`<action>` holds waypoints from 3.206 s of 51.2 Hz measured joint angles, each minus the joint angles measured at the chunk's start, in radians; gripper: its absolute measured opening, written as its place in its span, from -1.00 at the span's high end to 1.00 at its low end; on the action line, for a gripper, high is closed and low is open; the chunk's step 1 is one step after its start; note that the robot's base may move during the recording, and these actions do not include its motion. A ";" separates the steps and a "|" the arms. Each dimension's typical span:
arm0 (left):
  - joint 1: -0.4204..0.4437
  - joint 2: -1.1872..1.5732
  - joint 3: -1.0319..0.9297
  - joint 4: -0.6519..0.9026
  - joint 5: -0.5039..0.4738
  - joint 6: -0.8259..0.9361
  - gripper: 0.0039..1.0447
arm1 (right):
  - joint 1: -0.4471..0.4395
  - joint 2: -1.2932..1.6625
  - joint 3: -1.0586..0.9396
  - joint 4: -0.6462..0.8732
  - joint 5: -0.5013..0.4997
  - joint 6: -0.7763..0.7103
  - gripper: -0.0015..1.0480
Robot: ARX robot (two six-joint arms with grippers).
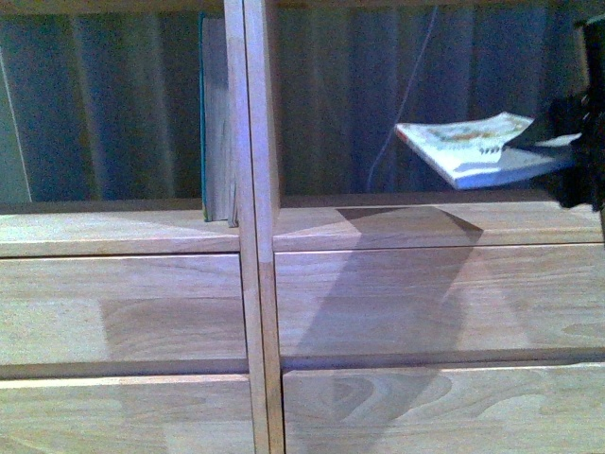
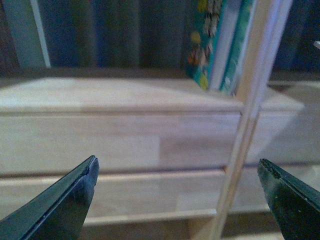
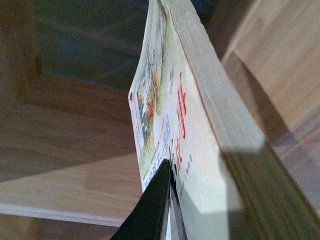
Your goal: Organize books on shelf
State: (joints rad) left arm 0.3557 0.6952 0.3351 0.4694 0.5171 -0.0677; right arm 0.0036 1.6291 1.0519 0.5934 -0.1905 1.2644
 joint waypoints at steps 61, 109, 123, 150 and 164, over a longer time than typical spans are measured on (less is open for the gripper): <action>-0.476 0.990 0.860 0.879 0.406 -1.130 -0.87 | 0.227 -0.062 -0.011 0.669 -0.465 -0.198 0.70; -0.459 0.878 0.785 0.738 0.169 -1.086 0.68 | 0.184 -0.224 -0.137 0.481 -0.436 -0.323 -0.80; -0.337 0.694 0.644 0.384 -0.006 -0.575 0.68 | -0.066 -0.286 -0.194 0.372 -0.483 -0.557 -0.87; -0.323 1.203 1.178 0.203 -0.316 0.146 0.68 | -0.424 -0.510 -0.381 0.519 -0.706 -0.544 -0.87; -0.392 1.396 1.417 0.144 -0.366 0.270 0.68 | -0.490 -0.518 -0.454 0.597 -0.739 -0.466 -0.87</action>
State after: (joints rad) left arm -0.0360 2.0914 1.7519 0.6136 0.1509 0.2028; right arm -0.4866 1.1114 0.5983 1.1908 -0.9295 0.7986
